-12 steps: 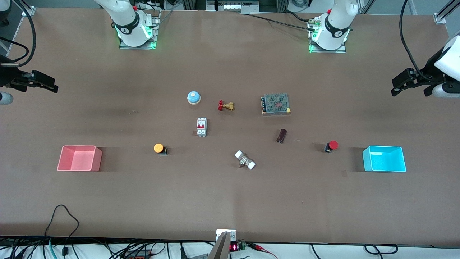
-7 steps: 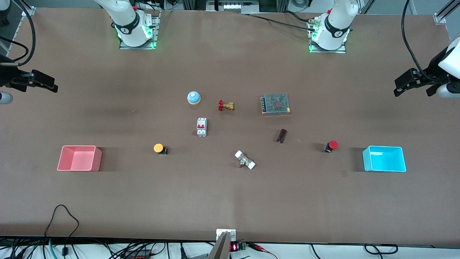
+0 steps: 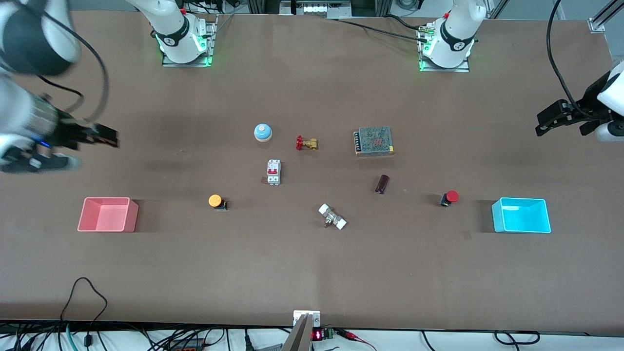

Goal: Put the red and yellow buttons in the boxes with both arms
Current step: 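Reach the right gripper to the yellow button while the left gripper reaches the red button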

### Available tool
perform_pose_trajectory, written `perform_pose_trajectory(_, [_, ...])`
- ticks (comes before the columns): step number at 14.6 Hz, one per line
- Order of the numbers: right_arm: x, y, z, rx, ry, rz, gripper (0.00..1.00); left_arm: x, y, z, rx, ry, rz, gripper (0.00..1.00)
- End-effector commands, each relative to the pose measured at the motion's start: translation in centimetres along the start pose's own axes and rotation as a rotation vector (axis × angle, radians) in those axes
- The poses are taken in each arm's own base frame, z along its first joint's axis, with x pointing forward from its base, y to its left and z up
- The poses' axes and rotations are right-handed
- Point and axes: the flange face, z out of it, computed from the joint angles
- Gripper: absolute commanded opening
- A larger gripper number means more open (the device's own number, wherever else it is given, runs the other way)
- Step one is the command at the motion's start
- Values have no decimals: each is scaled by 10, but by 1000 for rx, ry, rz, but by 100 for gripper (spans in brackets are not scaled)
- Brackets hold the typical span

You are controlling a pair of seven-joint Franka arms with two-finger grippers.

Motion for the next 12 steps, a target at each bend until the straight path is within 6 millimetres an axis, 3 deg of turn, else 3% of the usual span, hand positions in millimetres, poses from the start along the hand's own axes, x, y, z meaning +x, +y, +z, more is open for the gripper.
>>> perform_pose_trajectory(1, [30,-44,45,15,-19,-31,100,11,7,10,-27,-29,9,100])
perform_pose_trajectory(4, [54,-81,79,-2,24,-46,100,22,20,34,-26,-66,11,100])
perform_pose_trajectory(6, [67,-96,103,-10,44,-21,100,33,37,61,-21,-99,22,100])
perform_pose_trajectory(7, [73,-114,118,-16,50,-26,100,41,40,75,-24,-97,19,100])
perform_pose_trajectory(8, [78,-131,131,-22,63,-16,100,49,43,90,-26,-98,20,100])
perform_pose_trajectory(10, [88,-141,157,-29,79,30,100,63,48,127,-27,-110,8,100])
perform_pose_trajectory(12, [92,-158,179,-31,83,13,100,75,66,167,-26,-122,-13,100])
